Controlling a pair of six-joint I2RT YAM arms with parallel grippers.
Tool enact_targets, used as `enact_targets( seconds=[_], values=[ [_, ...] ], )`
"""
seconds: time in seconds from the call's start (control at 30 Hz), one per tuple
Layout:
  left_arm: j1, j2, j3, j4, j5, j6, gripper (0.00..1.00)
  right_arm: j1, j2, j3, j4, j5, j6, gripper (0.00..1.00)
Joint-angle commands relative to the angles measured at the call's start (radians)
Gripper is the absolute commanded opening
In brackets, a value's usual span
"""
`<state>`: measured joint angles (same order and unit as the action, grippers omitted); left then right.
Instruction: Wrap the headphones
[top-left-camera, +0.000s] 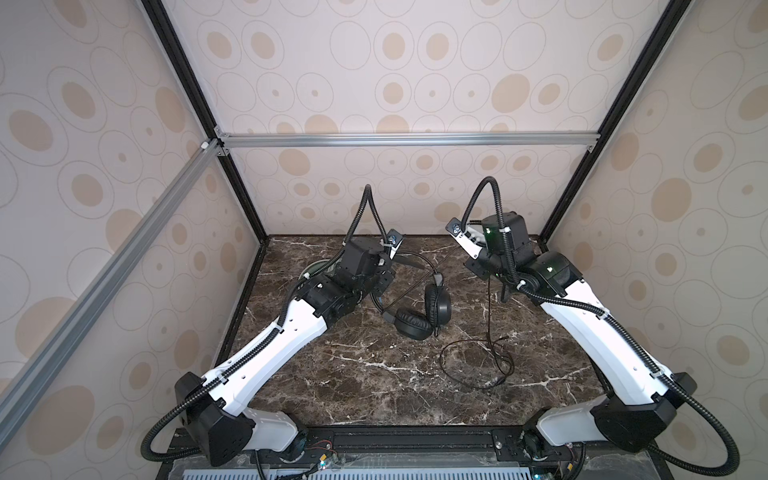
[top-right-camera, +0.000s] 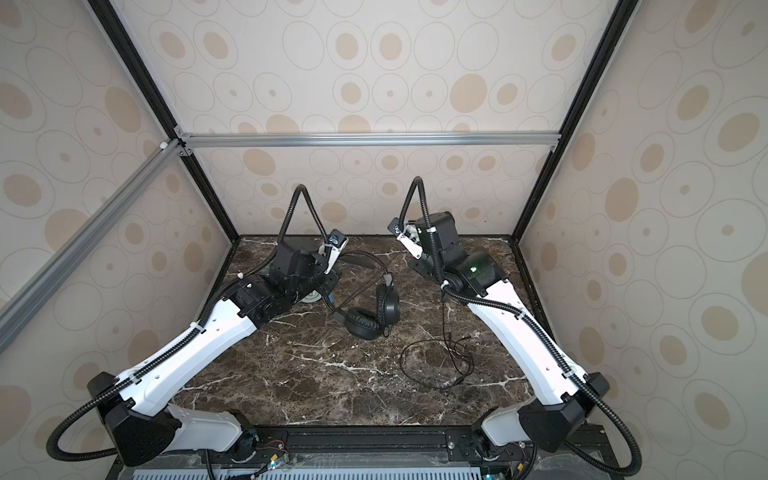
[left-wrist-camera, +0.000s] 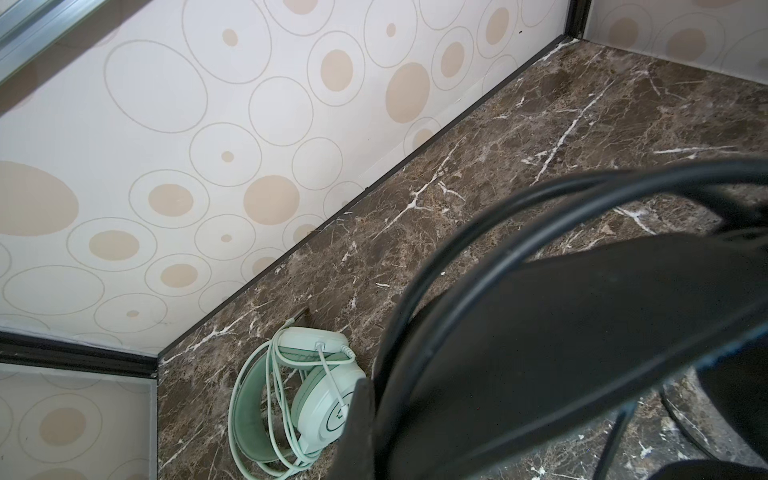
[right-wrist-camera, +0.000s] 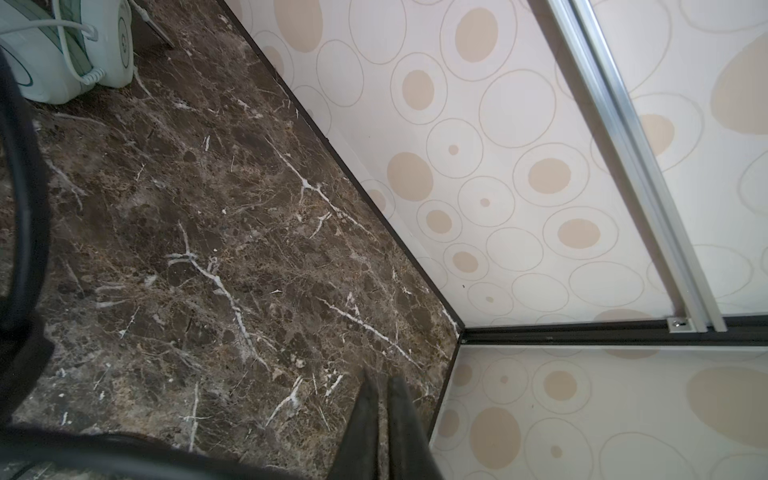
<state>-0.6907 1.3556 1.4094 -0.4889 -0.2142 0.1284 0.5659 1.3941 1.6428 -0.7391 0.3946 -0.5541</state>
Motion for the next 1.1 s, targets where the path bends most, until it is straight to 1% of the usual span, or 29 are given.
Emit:
enact_targets(
  seconds=[0.0, 0.23, 0.4, 0.73, 0.97, 1.07],
  values=[
    [0.008, -0.024, 0.068, 0.037, 0.039, -0.048, 0.0, -0.044, -0.041, -0.043, 0.039, -0.04, 0.103, 0.09],
    [0.01, -0.02, 0.099, 0.039, 0.074, -0.08, 0.0, -0.1, -0.063, -0.12, 0.073, -0.104, 0.189, 0.09],
    [0.013, -0.025, 0.106, 0.052, 0.126, -0.094, 0.0, -0.119, -0.042, -0.136, 0.094, -0.137, 0.224, 0.08],
    [0.021, -0.027, 0.128, 0.055, 0.16, -0.129, 0.0, -0.175, -0.024, -0.175, 0.15, -0.204, 0.307, 0.09],
    [0.023, -0.018, 0.154, 0.053, 0.184, -0.135, 0.0, -0.191, -0.023, -0.2, 0.174, -0.236, 0.327, 0.09],
    [0.024, -0.023, 0.155, 0.062, 0.199, -0.145, 0.0, -0.197, -0.02, -0.214, 0.191, -0.258, 0.342, 0.11]
  ],
)
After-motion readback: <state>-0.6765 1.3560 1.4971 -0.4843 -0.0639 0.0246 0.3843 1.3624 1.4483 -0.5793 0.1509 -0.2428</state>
